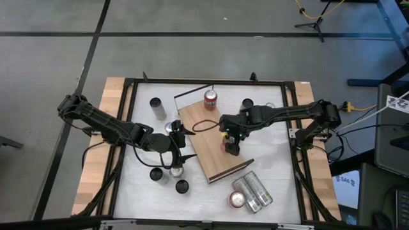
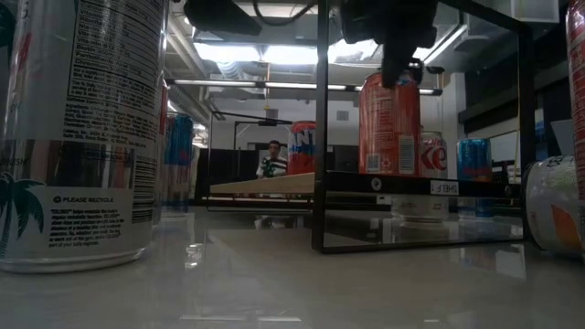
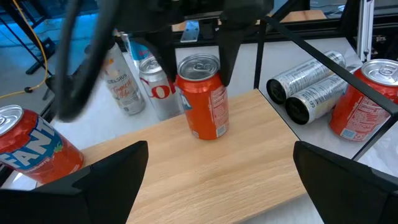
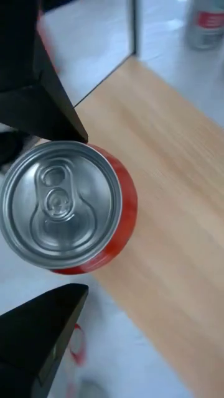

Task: Place canned beverage on shelf
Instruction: Align the left orange soda can with the other orange soda can

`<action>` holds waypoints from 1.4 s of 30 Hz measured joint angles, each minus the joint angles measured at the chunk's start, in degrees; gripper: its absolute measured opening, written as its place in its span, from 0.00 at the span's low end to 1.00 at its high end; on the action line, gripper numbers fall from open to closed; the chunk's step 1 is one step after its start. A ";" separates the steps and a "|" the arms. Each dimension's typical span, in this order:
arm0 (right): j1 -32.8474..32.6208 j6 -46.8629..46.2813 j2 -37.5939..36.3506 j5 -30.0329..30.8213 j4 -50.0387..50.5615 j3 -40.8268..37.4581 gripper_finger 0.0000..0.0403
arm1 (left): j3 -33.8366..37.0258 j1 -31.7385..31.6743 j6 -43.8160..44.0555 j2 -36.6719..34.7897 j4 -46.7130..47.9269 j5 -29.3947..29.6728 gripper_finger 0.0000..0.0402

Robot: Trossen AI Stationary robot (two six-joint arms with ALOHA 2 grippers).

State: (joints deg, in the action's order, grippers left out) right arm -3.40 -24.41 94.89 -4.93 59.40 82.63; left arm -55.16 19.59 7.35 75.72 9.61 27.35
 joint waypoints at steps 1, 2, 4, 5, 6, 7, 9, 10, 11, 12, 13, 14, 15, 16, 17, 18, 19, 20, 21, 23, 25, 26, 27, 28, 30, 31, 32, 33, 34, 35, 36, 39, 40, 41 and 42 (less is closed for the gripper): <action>0.00 -2.70 0.00 0.04 0.00 0.00 0.94 | 0.00 -0.02 0.00 0.00 0.00 0.00 0.99; 0.00 -4.78 0.00 0.06 0.02 0.00 0.94 | 0.00 0.00 0.00 0.00 0.00 0.00 0.99; 0.00 -7.17 0.00 0.16 0.02 0.00 0.94 | 0.00 -0.01 0.00 0.00 0.00 0.00 0.99; 0.00 -7.32 0.00 0.18 0.02 0.00 0.94 | 0.00 -0.01 -0.01 0.00 0.00 0.00 0.99; 0.00 -7.25 -0.01 0.20 0.02 0.00 0.94 | 0.00 -0.02 0.00 0.00 0.01 0.00 0.99; 0.00 -6.99 0.00 0.20 0.04 0.00 0.94 | 0.00 -0.01 0.00 0.00 0.00 0.00 0.99; 0.02 -6.69 -0.01 0.11 0.07 0.00 0.94 | 0.00 -0.01 -0.01 0.00 0.00 0.00 0.99; 0.02 -6.29 -0.02 -0.22 0.10 0.00 0.94 | 0.00 0.00 0.00 0.00 0.00 0.00 0.99; 0.02 -5.17 -0.02 -0.62 0.13 0.00 0.94 | 0.00 0.00 0.00 0.00 0.00 0.00 0.99; 0.02 -3.97 -0.02 -0.84 0.17 0.00 0.94 | 0.00 0.00 -0.02 0.00 0.00 0.00 0.99; 0.02 -2.79 -0.02 -1.02 0.21 0.00 0.94 | 0.00 -0.02 -0.02 0.00 0.00 0.00 0.99; 0.02 -1.47 -0.02 -1.14 0.22 0.00 0.94 | 0.00 -0.02 -0.02 0.00 0.00 0.00 0.99; 0.02 -0.01 -0.02 -1.22 0.22 0.00 0.94 | 0.00 0.00 -0.02 0.00 0.00 0.00 0.99; 0.02 1.42 -0.02 -1.27 0.22 0.00 0.94 | 0.00 -0.02 -0.02 0.00 0.00 0.00 0.99; 0.02 2.78 -0.02 -1.36 0.22 0.00 0.94 | 0.00 0.00 -0.02 0.00 0.00 0.00 0.99; 0.02 4.06 -0.02 -1.51 0.22 0.00 0.94 | 0.00 0.00 -0.02 0.00 0.00 0.01 0.99; 0.02 5.46 -0.02 -1.64 0.22 0.00 0.94 | 0.00 -0.01 -0.02 0.00 0.00 0.01 0.99; 0.02 7.13 -0.02 -1.68 0.22 0.00 0.94 | 0.00 -0.01 -0.02 0.00 0.00 0.00 0.99; 0.02 9.04 -0.02 -1.64 0.22 0.00 0.94 | 0.00 0.00 -0.02 0.00 0.00 0.00 0.99; 0.02 13.08 -0.02 -1.66 0.22 0.00 0.94 | 0.00 -0.01 -0.02 0.00 0.00 0.01 0.99; 0.02 17.64 -0.02 -1.70 0.22 0.00 0.94 | 0.00 -0.01 -0.02 0.00 0.00 0.01 0.99; 0.02 20.03 -0.02 -1.70 0.22 0.00 0.94 | 0.00 -0.01 -0.02 0.00 0.00 0.01 0.99; 0.02 22.54 -0.02 -1.70 0.22 0.00 0.94 | 0.00 -0.01 -0.02 0.00 0.00 0.01 0.99; 0.02 25.00 -0.02 -1.70 0.22 0.00 0.94 | 0.00 0.00 -0.02 0.00 0.00 0.01 0.99; 0.02 29.98 -0.02 -1.70 0.22 0.00 0.94 | 0.00 0.00 -0.02 0.00 0.00 0.00 0.99; 0.02 32.46 -0.02 -1.71 0.22 0.00 0.94 | 0.00 0.00 -0.02 0.00 0.00 0.00 0.99; 0.02 34.96 -0.02 -1.70 0.22 0.00 0.94 | 0.00 -0.01 -0.02 0.00 0.00 0.02 0.99; 0.02 37.32 -0.02 -1.70 0.22 0.00 0.94 | 0.00 -0.02 -0.02 0.00 0.00 0.00 0.99; 0.02 39.55 -0.02 -1.70 0.22 0.00 0.94 | 0.00 0.00 -0.02 0.00 0.00 0.02 0.99; 0.02 41.72 -0.02 -1.70 0.22 0.00 0.94 | 0.00 -0.02 -0.02 0.00 0.00 0.02 0.99; 0.02 43.65 -0.02 -1.70 0.22 0.00 0.94 | 0.00 -0.02 -0.02 0.00 0.00 0.00 0.99; 0.02 49.44 -0.02 -1.70 0.22 0.00 0.94 | 0.00 0.00 -0.02 0.00 0.00 0.00 0.99; 0.02 51.03 -0.02 -1.71 0.22 0.00 0.94 | 0.00 -0.01 -0.02 0.00 0.01 0.01 0.99; 0.02 52.62 -0.02 -1.70 0.22 0.00 0.94 | 0.00 -0.02 -0.02 0.00 0.00 0.00 0.99; 0.02 54.02 -0.02 -1.70 0.22 0.00 0.94 | 0.00 0.00 -0.02 0.00 0.02 0.00 0.99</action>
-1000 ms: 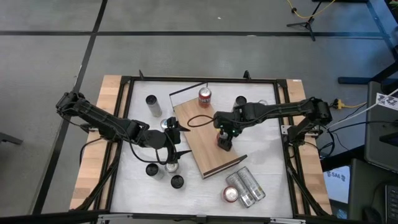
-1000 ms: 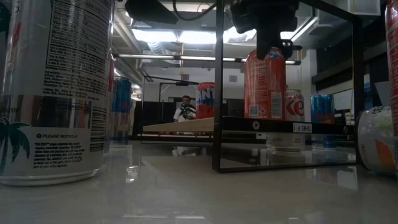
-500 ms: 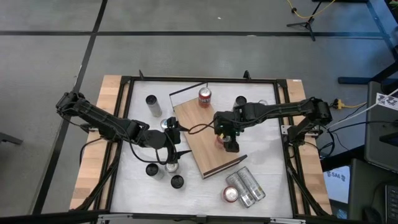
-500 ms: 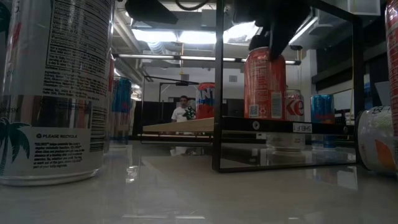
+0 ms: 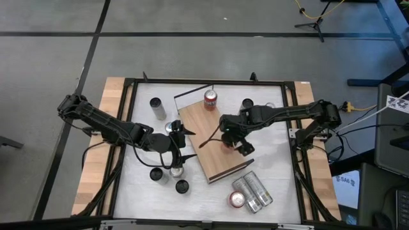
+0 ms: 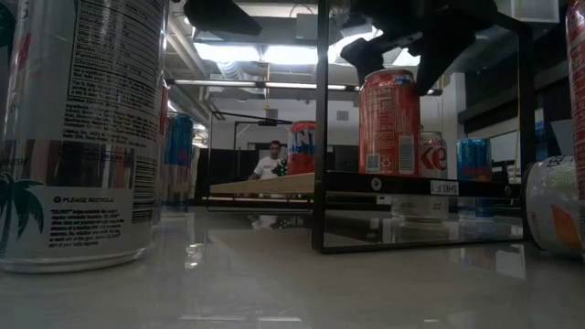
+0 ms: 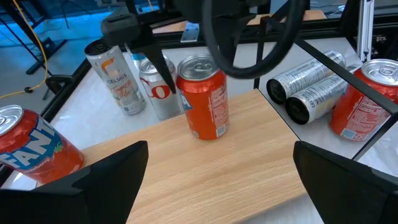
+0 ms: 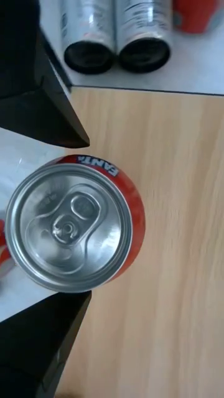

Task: Place canned beverage on shelf
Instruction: Align the left orange soda can with the other orange soda can

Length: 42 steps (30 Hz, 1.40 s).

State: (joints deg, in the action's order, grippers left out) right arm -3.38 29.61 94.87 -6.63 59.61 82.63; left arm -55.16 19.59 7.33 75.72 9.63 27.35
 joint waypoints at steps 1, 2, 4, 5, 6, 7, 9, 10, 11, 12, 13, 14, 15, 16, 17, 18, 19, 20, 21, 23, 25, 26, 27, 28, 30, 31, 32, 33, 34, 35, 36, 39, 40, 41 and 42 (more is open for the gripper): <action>0.00 1.44 0.00 0.00 0.00 0.00 0.94 | 0.00 -0.02 0.00 0.00 0.00 0.00 0.99; 0.00 2.71 0.00 -0.02 0.00 0.00 0.94 | 0.00 -0.02 0.00 0.00 -0.02 0.00 0.99; 0.00 5.08 0.00 -0.02 0.00 0.00 0.94 | 0.00 0.00 0.00 0.00 0.00 0.01 0.99; 0.00 5.82 0.00 -0.02 0.00 0.00 0.94 | 0.00 -0.01 0.00 0.00 0.00 0.01 0.99; 0.00 6.63 0.00 -0.02 0.00 0.00 0.94 | 0.00 -0.01 0.00 0.00 -0.01 0.01 0.99; 0.00 6.94 0.00 -0.02 0.00 0.00 0.94 | 0.00 -0.01 0.00 0.00 -0.01 0.01 0.99; 0.00 7.06 0.10 -0.02 -0.03 0.00 0.94 | 0.00 -0.02 0.00 0.00 -0.02 0.02 0.99; 0.00 7.06 0.25 -0.02 0.02 0.00 0.94 | 0.00 -0.02 0.00 0.00 -0.02 0.00 0.99; 0.00 7.08 0.39 0.00 0.20 0.00 0.94 | 0.00 0.00 0.00 0.00 -0.02 0.02 0.99; 0.00 7.08 0.64 -0.02 0.38 0.00 0.94 | 0.00 0.00 0.00 0.00 0.00 0.00 0.99; 0.00 7.09 1.02 -0.02 0.28 0.00 0.94 | 0.00 0.00 0.00 0.00 0.00 0.02 0.99; 0.00 7.10 1.26 -0.02 0.20 0.00 0.93 | 0.00 -0.01 0.00 0.00 -0.02 0.00 0.99; 0.00 7.10 1.55 -0.02 0.27 0.00 0.92 | 0.00 -0.02 0.00 0.02 0.00 0.00 0.99; 0.00 7.10 1.75 -0.02 0.29 0.00 0.91 | 0.00 -0.02 0.00 0.02 0.02 0.00 0.99; 0.00 7.10 1.81 -0.02 0.28 0.00 0.89 | 0.00 -0.01 0.00 0.01 0.04 0.00 0.99; 0.00 7.10 1.81 0.00 0.28 0.00 0.87 | 0.00 -0.02 0.00 0.02 0.15 0.00 0.99; 0.00 7.10 1.81 -0.01 0.25 0.00 0.84 | 0.00 -0.02 0.00 0.02 0.25 0.02 0.99; 0.00 7.10 1.81 -0.03 0.24 0.00 0.82 | 0.00 -0.02 0.00 0.02 0.25 0.00 0.99; 0.00 7.09 1.81 -0.07 0.25 0.00 0.79 | 0.00 -0.01 0.00 0.02 0.24 0.00 0.99; 0.00 6.65 1.81 -0.09 0.26 0.00 0.75 | 0.00 -0.01 0.00 0.02 0.23 0.02 0.99; 0.00 5.31 1.81 -0.09 0.26 0.00 0.73 | 0.00 0.00 0.00 0.02 0.24 0.00 0.99; 0.00 4.44 1.81 -0.09 0.26 0.00 0.72 | 0.00 -0.02 0.00 0.02 0.24 0.02 0.99; 0.00 3.24 1.81 -0.06 0.20 0.00 0.72 | 0.00 -0.02 0.00 0.02 0.23 0.01 0.99; 0.00 1.76 1.81 0.05 0.09 0.00 0.73 | 0.00 -0.02 0.00 0.02 0.24 0.02 0.99; -0.03 -2.31 1.81 0.79 -0.07 0.00 0.75 | 0.00 -0.02 0.00 0.02 0.24 0.01 0.99; -0.04 -4.88 1.81 1.19 -0.09 0.00 0.76 | 0.00 -0.02 0.00 0.01 0.23 0.01 0.99; -0.04 -7.46 1.81 1.56 -0.07 0.01 0.77 | 0.00 -0.02 0.00 0.02 0.22 0.02 0.99; -0.04 -10.20 1.81 1.77 -0.07 0.02 0.77 | 0.00 -0.02 0.00 0.00 0.22 0.02 0.99; -0.04 -12.88 1.81 2.00 -0.09 0.03 0.77 | 0.00 -0.02 0.00 0.02 0.22 0.02 0.99; -0.02 -15.47 1.81 2.14 -0.09 0.04 0.77 | 0.00 -0.02 0.00 0.02 0.22 0.02 0.99; -0.02 -18.11 1.81 2.27 -0.11 0.04 0.77 | 0.00 -0.02 0.00 0.02 0.22 0.02 0.99; -0.02 -26.10 1.81 2.98 -0.17 0.07 0.75 | 0.00 -0.02 0.00 0.02 0.22 0.01 0.99; -0.04 -28.84 1.81 3.61 -0.17 0.08 0.75 | 0.00 -0.02 0.00 0.02 0.22 0.01 0.99; -0.03 -31.38 1.81 4.29 -0.17 0.09 0.74 | 0.00 -0.02 0.00 0.02 0.22 0.01 0.99; -0.04 -33.58 1.81 4.87 -0.12 0.09 0.74 | 0.00 -0.02 0.00 0.02 0.22 0.02 0.99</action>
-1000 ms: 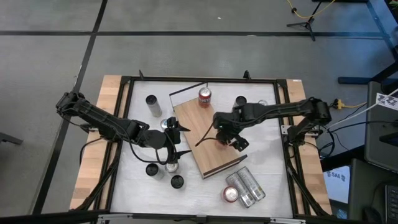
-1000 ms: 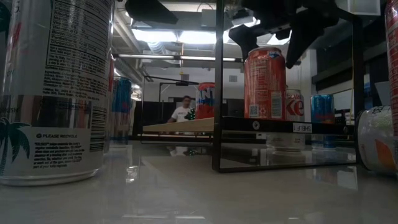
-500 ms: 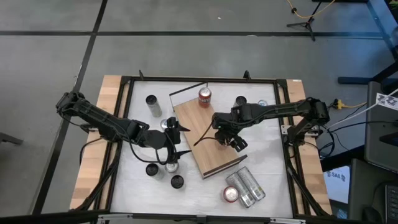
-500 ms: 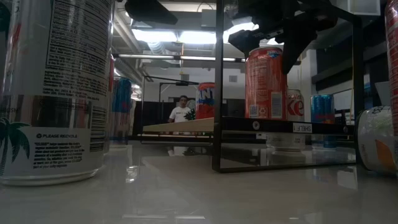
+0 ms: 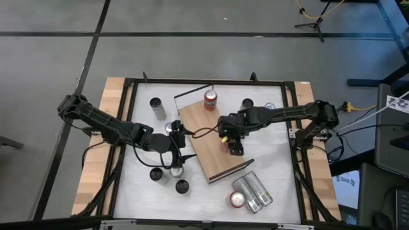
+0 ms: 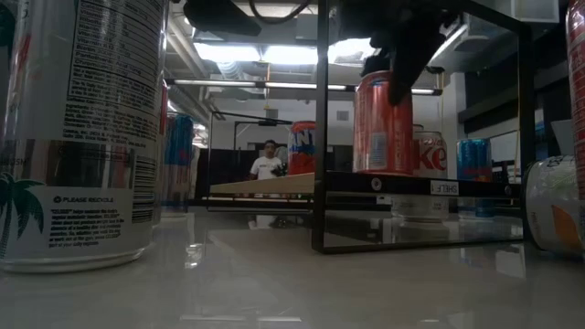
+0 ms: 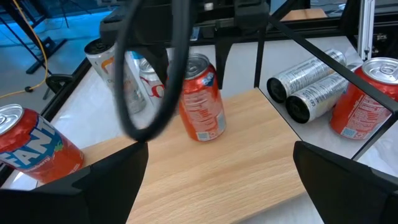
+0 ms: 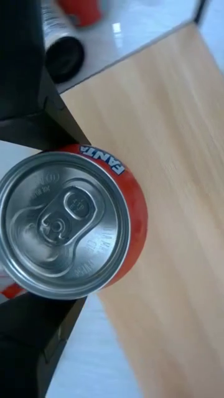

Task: Place canned beverage on shelf
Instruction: Align the left orange soda can with the other orange soda can

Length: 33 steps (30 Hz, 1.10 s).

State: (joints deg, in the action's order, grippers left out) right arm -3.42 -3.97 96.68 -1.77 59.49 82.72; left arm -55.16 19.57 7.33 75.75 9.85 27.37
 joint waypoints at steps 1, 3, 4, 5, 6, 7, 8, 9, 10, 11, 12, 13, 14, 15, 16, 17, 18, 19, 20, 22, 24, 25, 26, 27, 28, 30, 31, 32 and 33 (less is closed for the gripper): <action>0.00 -1.98 0.00 0.52 0.04 0.00 0.75 | 0.00 0.00 0.00 0.00 0.00 -0.02 0.99; 0.00 -5.02 0.00 1.37 0.12 0.00 0.76 | 0.00 0.02 0.00 0.00 0.00 -0.01 0.99; 0.00 -6.38 0.00 1.60 0.12 0.00 0.76 | 0.00 0.00 0.00 0.00 0.00 0.00 0.99; 0.00 -7.32 0.00 1.68 0.14 0.00 0.77 | 0.00 0.00 0.00 0.00 0.00 -0.01 0.99; 0.00 -8.12 0.00 1.69 0.13 0.00 0.77 | 0.00 0.00 0.00 0.00 0.00 0.00 0.99; 0.00 -8.96 0.00 1.74 0.11 0.00 0.78 | 0.00 0.00 0.00 0.00 0.00 0.00 0.99; 0.00 -9.50 0.00 1.74 0.04 -0.01 0.78 | 0.00 0.00 0.00 0.00 0.00 0.00 0.99; 0.00 -9.63 0.00 1.72 -0.05 -0.02 0.78 | 0.00 0.00 0.00 0.00 0.00 -0.02 0.99; 0.02 -9.67 0.00 1.63 -0.13 -0.02 0.78 | 0.00 0.00 0.00 0.00 0.00 0.00 0.99; 0.02 -9.66 0.00 1.54 -0.19 -0.02 0.78 | 0.00 0.00 0.00 0.00 0.00 -0.01 0.99; 0.02 -9.68 0.00 1.50 -0.27 -0.02 0.78 | 0.00 0.00 0.00 0.00 0.00 -0.01 0.99; 0.02 -9.68 0.00 1.49 -0.34 -0.04 0.78 | 0.00 0.00 0.00 0.00 0.00 -0.01 0.99; 0.02 -9.68 0.00 1.46 -0.41 -0.04 0.78 | 0.00 0.01 0.00 0.00 0.00 0.00 0.99; 0.02 -9.68 0.00 1.42 -0.53 -0.07 0.78 | 0.00 0.00 0.00 0.00 0.00 0.00 0.99; 0.03 -9.68 0.00 1.39 -0.73 -0.07 0.78 | 0.00 0.01 0.00 0.00 0.00 0.00 0.99; 0.04 -9.68 0.01 1.34 -0.92 -0.09 0.78 | 0.00 0.01 0.00 0.00 0.00 -0.01 0.99; 0.04 -9.69 0.02 1.29 -0.97 -0.09 0.78 | 0.00 0.00 0.00 0.00 0.00 -0.02 0.99; 0.04 -9.70 0.02 1.23 -0.95 -0.09 0.78 | 0.00 0.00 0.00 0.00 0.00 -0.02 0.99; 0.04 -9.70 0.02 1.21 -0.97 -0.09 0.78 | 0.00 0.00 0.00 0.00 0.00 -0.02 0.99; 0.04 -9.70 0.02 1.19 -0.97 -0.09 0.79 | 0.00 0.02 0.00 0.00 0.00 0.00 0.99; 0.04 -9.71 0.02 1.19 -0.99 -0.09 0.79 | 0.00 0.00 0.00 0.00 0.00 0.00 0.99; 0.04 -9.70 0.02 1.19 -0.99 -0.09 0.79 | 0.00 0.02 0.00 0.00 0.00 -0.01 0.99; 0.04 -9.72 0.02 1.19 -1.00 -0.09 0.79 | 0.00 0.00 0.00 0.00 0.00 -0.01 0.99; 0.04 -9.70 0.02 1.19 -1.02 -0.09 0.79 | 0.00 0.00 0.00 -0.01 0.00 -0.01 0.99; 0.04 -9.70 0.02 1.16 -1.02 -0.09 0.79 | 0.00 0.00 0.00 0.00 0.00 0.00 0.99; 0.04 -9.70 0.02 0.86 -1.02 -0.09 0.79 | 0.00 0.00 0.00 0.00 0.00 -0.02 0.99; 0.04 -9.70 0.02 0.44 -1.04 -0.09 0.79 | 0.00 0.00 0.00 0.00 0.00 0.00 0.99; 0.04 -9.70 0.02 -0.18 -1.12 -0.09 0.79 | 0.00 0.00 0.00 0.00 0.00 0.00 0.99; 0.07 -9.71 0.02 -0.64 -1.20 -0.09 0.79 | 0.00 0.00 0.00 0.00 0.00 -0.02 0.99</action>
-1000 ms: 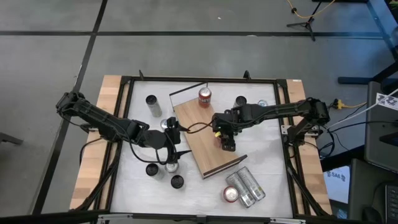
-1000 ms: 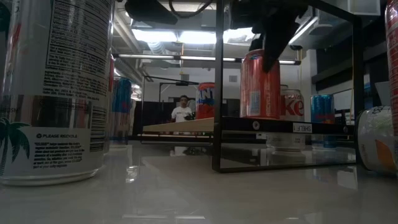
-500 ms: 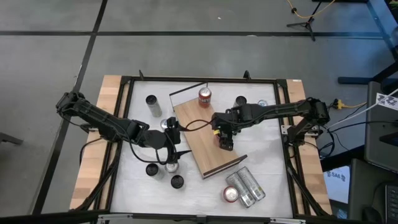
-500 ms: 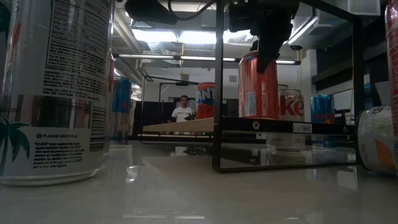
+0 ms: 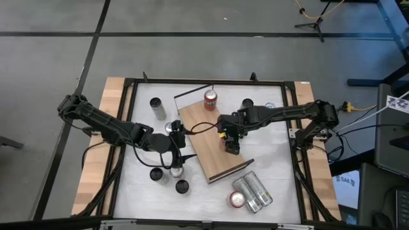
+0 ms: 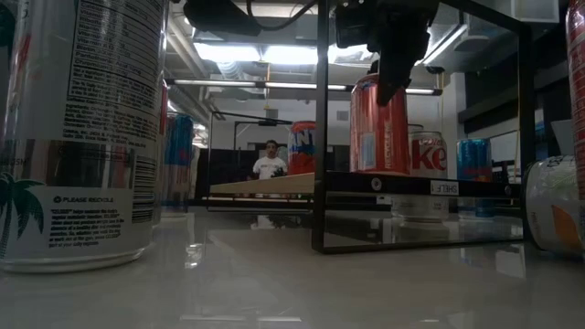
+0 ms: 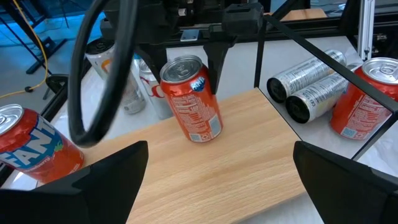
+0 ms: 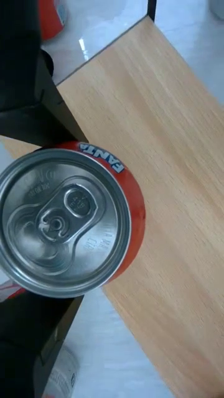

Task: Place canned beverage on shelf
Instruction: Align the left orange soda can with the other orange soda can

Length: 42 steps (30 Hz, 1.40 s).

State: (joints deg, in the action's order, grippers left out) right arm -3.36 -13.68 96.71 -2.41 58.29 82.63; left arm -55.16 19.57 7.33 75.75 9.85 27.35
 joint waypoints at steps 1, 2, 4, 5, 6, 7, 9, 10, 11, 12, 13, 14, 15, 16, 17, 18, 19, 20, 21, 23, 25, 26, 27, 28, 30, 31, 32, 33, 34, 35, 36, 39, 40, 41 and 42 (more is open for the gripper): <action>0.00 0.02 0.00 -0.35 -0.01 0.00 0.79 | 0.00 0.01 0.00 -0.01 0.00 0.02 0.99; 0.00 0.01 0.00 -0.65 -0.01 0.00 0.79 | 0.00 0.00 0.00 0.00 0.00 0.01 0.99; 0.00 0.19 0.00 -1.35 -0.02 0.00 0.79 | 0.00 0.01 0.00 0.00 0.00 0.01 0.99; 0.00 0.38 0.00 -1.68 -0.02 0.00 0.79 | 0.00 0.00 0.00 0.00 0.00 0.02 0.99; 0.00 0.42 0.00 -1.73 -0.03 0.00 0.79 | 0.00 0.00 0.00 0.00 0.00 0.00 0.99; 0.00 0.42 0.00 -1.75 -0.01 0.00 0.79 | 0.00 0.00 0.00 0.00 0.00 0.01 0.99; 0.00 0.42 0.00 -1.75 -0.01 0.00 0.79 | 0.00 0.00 0.00 0.00 0.00 0.02 0.99; 0.00 0.42 0.00 -1.77 -0.01 0.00 0.79 | 0.00 0.00 0.00 0.00 0.00 0.01 0.99; 0.00 0.42 0.00 -1.75 -0.01 0.00 0.79 | 0.00 0.01 0.00 0.00 0.00 0.01 0.99; 0.00 0.44 0.00 -1.75 0.00 0.00 0.79 | 0.00 0.00 0.00 0.00 -0.01 0.02 0.99; 0.00 0.44 0.00 -1.75 0.01 0.00 0.79 | 0.00 0.00 0.00 0.00 0.00 0.01 0.99; 0.00 0.44 0.00 -1.75 0.01 0.00 0.79 | 0.00 0.00 0.00 0.00 0.00 0.01 0.99; 0.00 0.47 0.00 -1.78 0.01 0.00 0.79 | 0.00 0.01 0.00 0.00 -0.01 0.02 0.99; 0.00 0.59 0.00 -1.78 0.01 0.00 0.79 | 0.00 0.00 0.00 0.00 0.00 0.01 0.99; 0.00 0.67 0.00 -1.78 0.03 0.00 0.79 | 0.00 0.00 0.00 0.00 -0.01 0.01 0.99; 0.00 0.81 0.00 -1.80 0.04 0.00 0.80 | 0.00 0.00 0.00 0.00 0.00 0.02 0.99; 0.00 0.81 0.02 -1.82 0.07 0.00 0.82 | 0.00 0.00 0.00 0.00 0.00 0.02 0.99; 0.00 0.81 0.04 -1.98 0.12 0.00 0.84 | 0.00 0.00 0.00 0.00 0.00 0.00 0.99; 0.00 0.81 0.09 -2.30 0.26 -0.04 0.86 | 0.00 0.00 0.00 0.00 -0.02 0.02 0.99; -0.01 0.81 0.22 -2.28 0.28 -0.11 0.92 | 0.00 0.01 0.01 0.00 0.00 0.01 0.99; -0.02 0.81 0.19 -2.15 0.25 -0.11 0.97 | 0.00 0.00 0.00 0.00 -0.02 0.00 0.99; -0.04 0.81 0.17 -2.15 0.25 -0.11 0.98 | 0.00 0.00 0.00 0.00 -0.01 0.02 0.99; -0.04 0.81 0.17 -2.14 0.25 -0.11 0.98 | 0.00 0.00 0.00 -0.01 -0.02 0.02 0.99; -0.04 0.82 0.17 -2.13 0.25 -0.11 0.98 | 0.00 0.00 0.00 0.00 0.00 0.02 0.99; -0.02 0.81 0.17 -2.08 0.23 -0.11 0.95 | 0.00 0.00 0.00 0.00 -0.02 0.02 0.99; -0.02 0.84 0.17 -2.02 0.27 -0.11 0.94 | 0.00 0.00 0.00 0.00 -0.02 0.02 0.99; -0.02 0.87 0.17 -2.02 0.26 -0.11 0.94 | 0.00 0.01 0.01 0.00 -0.02 0.02 0.99; -0.02 1.18 0.15 -2.03 0.27 -0.11 0.93 | 0.00 0.00 0.00 0.00 -0.02 0.02 0.99; -0.02 1.96 -0.02 -2.16 0.31 -0.11 0.92 | 0.00 0.01 0.00 0.00 -0.02 0.02 0.99; -0.02 2.99 -0.22 -2.46 0.36 -0.11 0.92 | 0.00 0.00 0.00 0.00 -0.02 0.00 0.99; -0.02 3.92 -0.37 -3.01 0.34 -0.06 0.92 | 0.00 0.01 0.01 0.00 -0.02 0.00 0.99; -0.02 6.93 -0.61 -3.42 2.00 1.03 0.92 | 0.00 0.00 0.00 0.00 -0.02 0.00 0.99; -0.02 8.17 -0.64 -3.45 2.58 1.62 0.92 | 0.00 0.01 0.00 0.00 -0.03 0.01 0.99; -0.02 9.44 -0.67 -3.39 3.07 2.26 0.92 | 0.00 0.02 0.00 0.00 -0.04 0.00 0.99; -0.02 10.93 -0.69 -3.20 3.52 2.89 0.92 | 0.00 0.00 0.00 0.00 -0.02 0.01 0.99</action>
State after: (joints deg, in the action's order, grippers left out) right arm -3.38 -2.75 96.02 -5.61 61.81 85.52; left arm -55.16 19.57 7.34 75.75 9.82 27.37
